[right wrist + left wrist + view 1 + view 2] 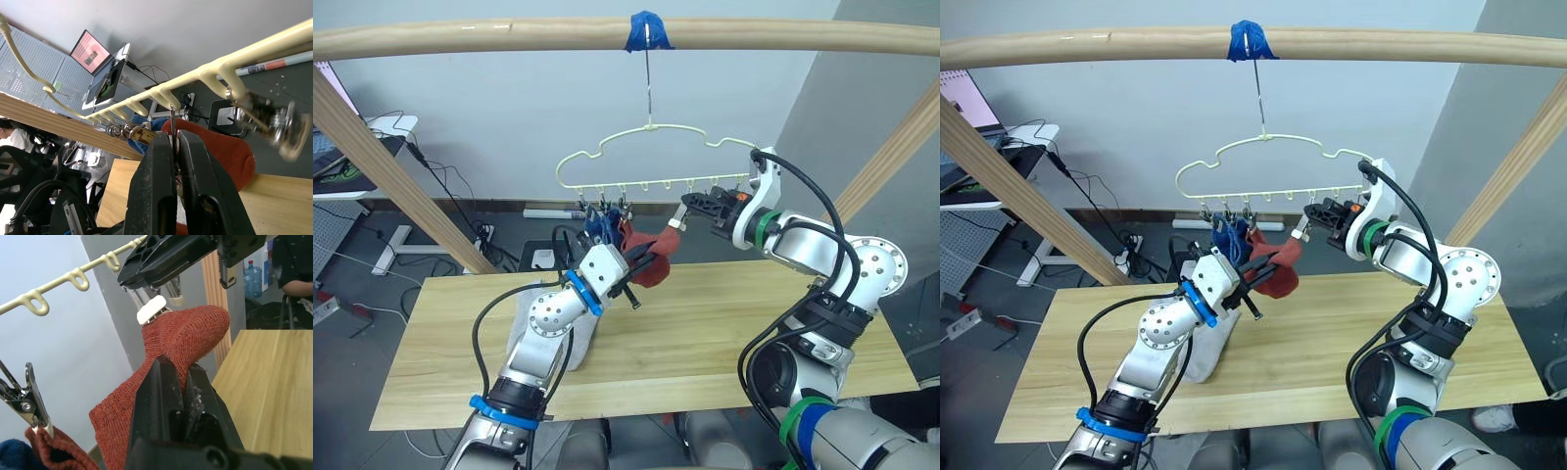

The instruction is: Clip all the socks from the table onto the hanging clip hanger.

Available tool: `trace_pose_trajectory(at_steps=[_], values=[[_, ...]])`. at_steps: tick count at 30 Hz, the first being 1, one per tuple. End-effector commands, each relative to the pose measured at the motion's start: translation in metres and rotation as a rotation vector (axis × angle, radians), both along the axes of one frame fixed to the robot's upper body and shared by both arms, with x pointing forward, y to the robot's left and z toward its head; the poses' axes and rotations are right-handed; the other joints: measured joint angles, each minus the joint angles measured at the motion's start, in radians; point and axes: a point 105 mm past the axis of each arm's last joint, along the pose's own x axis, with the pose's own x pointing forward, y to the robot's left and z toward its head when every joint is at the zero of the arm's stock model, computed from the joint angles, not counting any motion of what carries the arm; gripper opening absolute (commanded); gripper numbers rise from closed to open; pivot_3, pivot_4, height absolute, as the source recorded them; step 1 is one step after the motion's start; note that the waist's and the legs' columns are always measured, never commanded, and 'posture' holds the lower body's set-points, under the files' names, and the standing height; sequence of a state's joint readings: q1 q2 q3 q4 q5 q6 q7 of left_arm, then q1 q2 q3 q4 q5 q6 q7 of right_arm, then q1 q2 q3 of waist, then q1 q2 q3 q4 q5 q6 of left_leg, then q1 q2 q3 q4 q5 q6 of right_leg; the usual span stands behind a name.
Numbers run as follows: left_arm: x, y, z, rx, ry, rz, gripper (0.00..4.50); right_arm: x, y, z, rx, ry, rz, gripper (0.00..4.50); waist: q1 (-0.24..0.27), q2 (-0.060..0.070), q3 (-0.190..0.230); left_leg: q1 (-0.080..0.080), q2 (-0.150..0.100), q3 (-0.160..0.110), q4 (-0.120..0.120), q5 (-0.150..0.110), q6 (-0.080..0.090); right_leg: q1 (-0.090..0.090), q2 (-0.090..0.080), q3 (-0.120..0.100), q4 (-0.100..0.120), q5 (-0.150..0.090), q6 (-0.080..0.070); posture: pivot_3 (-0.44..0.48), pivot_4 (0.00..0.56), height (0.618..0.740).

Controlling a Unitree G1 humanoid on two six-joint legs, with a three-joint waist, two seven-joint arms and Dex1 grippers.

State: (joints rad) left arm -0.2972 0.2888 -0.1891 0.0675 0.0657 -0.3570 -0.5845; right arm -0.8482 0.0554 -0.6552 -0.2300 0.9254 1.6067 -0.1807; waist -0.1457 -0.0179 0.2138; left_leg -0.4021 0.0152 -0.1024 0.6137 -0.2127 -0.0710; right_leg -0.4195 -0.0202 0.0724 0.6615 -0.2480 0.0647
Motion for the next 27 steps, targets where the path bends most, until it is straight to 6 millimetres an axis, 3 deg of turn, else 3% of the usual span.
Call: trace_pose_trajectory(at_steps=[1,26,27], values=[[-0.001,-0.003,0.012,-0.015,-0.056,-0.007,0.04,-0.004,0.002,0.003,-0.005,-0.019,0.019,0.0,0.0,0.0,0.0,0.0,0.0,0.0,0.0,0.0,0.0,0.0,0.0,0.0,0.0,0.0,0.0,-0.179,0.174,0.74],[0.004,-0.01,0.018,-0.014,-0.087,-0.012,0.04,-0.009,0.018,0.002,-0.001,-0.004,0.075,0.0,-0.001,0.0,0.0,0.0,0.0,0.0,0.0,0.0,0.0,0.0,0.0,0.0,0.0,0.0,0.0,-0.171,0.165,0.74],[0.004,-0.009,0.017,-0.014,-0.087,-0.011,0.02,-0.009,0.017,0.001,-0.009,-0.004,0.07,0.28,-0.001,0.0,0.0,0.0,0.0,0.0,0.0,0.0,0.0,0.0,0.0,0.0,0.0,0.0,0.0,-0.166,0.16,0.74]])
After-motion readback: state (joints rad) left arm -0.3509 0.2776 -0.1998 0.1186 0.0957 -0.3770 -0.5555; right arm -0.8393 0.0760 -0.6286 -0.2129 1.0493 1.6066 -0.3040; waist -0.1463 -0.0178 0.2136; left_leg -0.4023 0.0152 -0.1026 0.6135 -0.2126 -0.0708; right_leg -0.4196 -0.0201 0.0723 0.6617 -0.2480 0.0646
